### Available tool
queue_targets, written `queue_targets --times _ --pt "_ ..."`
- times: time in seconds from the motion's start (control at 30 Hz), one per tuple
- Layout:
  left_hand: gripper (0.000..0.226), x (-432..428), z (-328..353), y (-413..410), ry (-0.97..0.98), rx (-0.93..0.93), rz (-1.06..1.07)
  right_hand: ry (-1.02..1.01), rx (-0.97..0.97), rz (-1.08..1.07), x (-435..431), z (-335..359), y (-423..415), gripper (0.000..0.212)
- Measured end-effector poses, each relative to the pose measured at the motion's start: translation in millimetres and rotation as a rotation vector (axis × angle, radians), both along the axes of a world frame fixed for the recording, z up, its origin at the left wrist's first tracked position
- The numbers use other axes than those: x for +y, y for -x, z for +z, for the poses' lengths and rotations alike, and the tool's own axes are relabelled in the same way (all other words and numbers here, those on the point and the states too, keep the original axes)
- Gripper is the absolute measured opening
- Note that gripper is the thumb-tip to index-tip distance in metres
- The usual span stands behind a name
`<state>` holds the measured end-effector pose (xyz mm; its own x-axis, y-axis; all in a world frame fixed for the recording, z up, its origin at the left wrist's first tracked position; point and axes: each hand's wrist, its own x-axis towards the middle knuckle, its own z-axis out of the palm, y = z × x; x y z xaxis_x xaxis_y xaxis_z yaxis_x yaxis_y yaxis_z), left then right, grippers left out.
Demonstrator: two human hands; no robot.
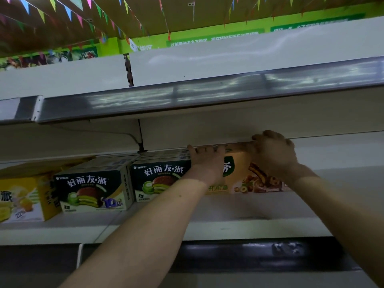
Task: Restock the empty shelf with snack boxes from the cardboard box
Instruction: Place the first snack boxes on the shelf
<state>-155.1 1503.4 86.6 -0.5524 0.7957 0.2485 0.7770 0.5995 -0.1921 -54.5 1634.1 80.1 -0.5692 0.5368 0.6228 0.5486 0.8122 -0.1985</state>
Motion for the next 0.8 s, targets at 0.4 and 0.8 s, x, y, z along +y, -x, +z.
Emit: queue_targets --times 0.4,0.8 --pt "0.085 7 -8 -2 -0.052 0.083 0.087 -0.174 -0.265 0.063 -35 -24 18 0.096" --pt "0.033 -44 -17 -63 -0.929 -0.555 -0.172 0.359 0.137 0.203 -103 -19 -41 0.025"
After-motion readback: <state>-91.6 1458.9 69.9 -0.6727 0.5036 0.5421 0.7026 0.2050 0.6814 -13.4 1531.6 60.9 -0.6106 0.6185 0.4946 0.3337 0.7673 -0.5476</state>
